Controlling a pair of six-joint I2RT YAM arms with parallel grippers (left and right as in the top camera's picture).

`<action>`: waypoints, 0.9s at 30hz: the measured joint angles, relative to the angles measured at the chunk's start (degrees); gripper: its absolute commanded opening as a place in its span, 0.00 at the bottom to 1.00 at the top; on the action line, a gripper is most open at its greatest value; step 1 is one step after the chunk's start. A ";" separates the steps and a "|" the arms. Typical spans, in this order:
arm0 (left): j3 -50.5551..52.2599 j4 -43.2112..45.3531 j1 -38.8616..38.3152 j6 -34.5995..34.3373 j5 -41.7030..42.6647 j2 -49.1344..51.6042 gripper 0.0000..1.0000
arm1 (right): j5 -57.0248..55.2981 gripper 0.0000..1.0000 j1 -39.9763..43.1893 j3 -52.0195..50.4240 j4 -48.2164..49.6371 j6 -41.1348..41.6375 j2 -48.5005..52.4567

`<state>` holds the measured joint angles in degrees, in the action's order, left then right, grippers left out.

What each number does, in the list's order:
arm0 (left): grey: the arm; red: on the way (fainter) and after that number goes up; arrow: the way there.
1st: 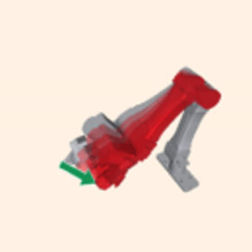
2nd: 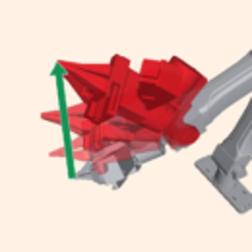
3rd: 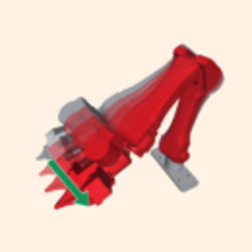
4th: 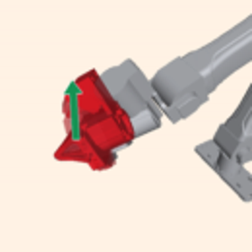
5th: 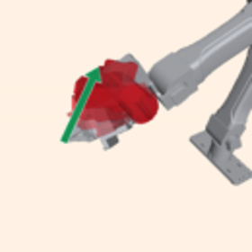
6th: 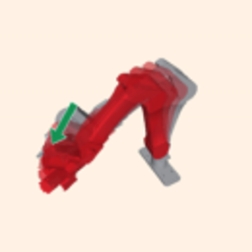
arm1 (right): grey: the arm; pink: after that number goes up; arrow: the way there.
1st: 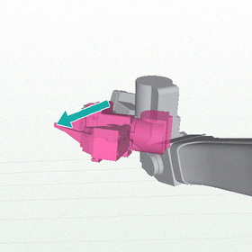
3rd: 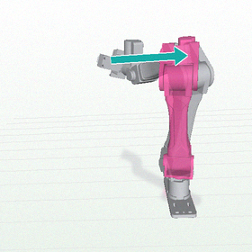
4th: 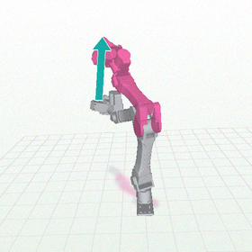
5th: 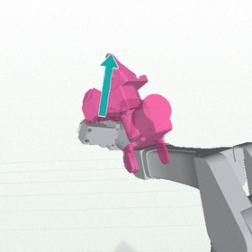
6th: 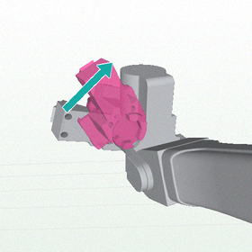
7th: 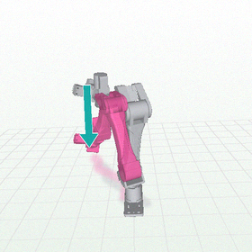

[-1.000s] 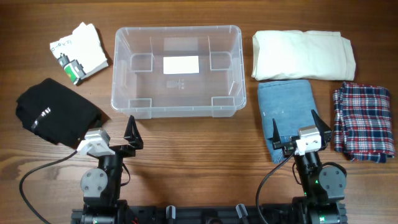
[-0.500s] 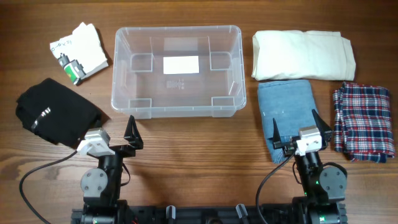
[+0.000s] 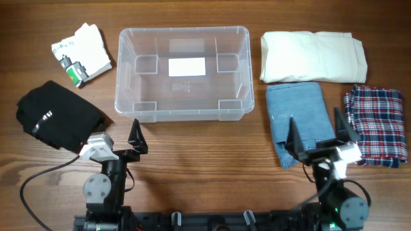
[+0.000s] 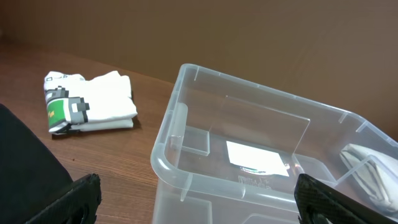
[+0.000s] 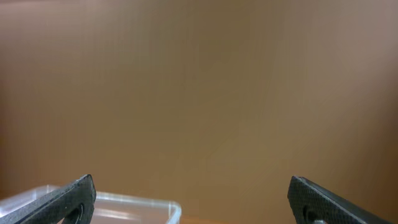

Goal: Pack container
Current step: 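Move the right gripper up and over to the cream folded cloth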

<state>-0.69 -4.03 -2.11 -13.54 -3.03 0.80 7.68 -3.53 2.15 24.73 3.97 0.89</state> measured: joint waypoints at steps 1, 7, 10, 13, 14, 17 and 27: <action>0.00 -0.02 0.00 0.00 0.00 0.00 1.00 | -0.68 1.00 0.00 0.37 -0.52 1.14 0.00; 0.00 -0.02 0.00 0.00 0.00 0.00 1.00 | -5.27 1.00 0.00 10.95 -16.06 10.84 6.27; 0.00 -0.02 0.00 0.00 0.02 0.00 1.00 | -8.00 1.00 0.00 19.52 -23.45 14.08 15.41; 0.00 0.02 0.00 0.00 0.00 0.00 1.00 | -9.88 1.00 0.00 32.46 -28.35 16.17 30.14; 0.00 -0.02 0.00 0.00 0.00 0.00 1.00 | -10.12 1.00 0.11 36.52 -29.81 16.57 34.62; 0.00 0.02 0.00 0.00 0.00 0.02 1.00 | -9.62 1.00 1.09 50.40 -38.47 17.44 47.41; 0.00 -0.02 0.00 0.00 0.00 0.04 1.00 | 4.83 1.00 12.63 78.01 -51.76 17.94 75.60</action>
<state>-0.69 -4.05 -2.11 -13.54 -3.03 0.84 12.51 9.10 80.16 -27.03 21.91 76.49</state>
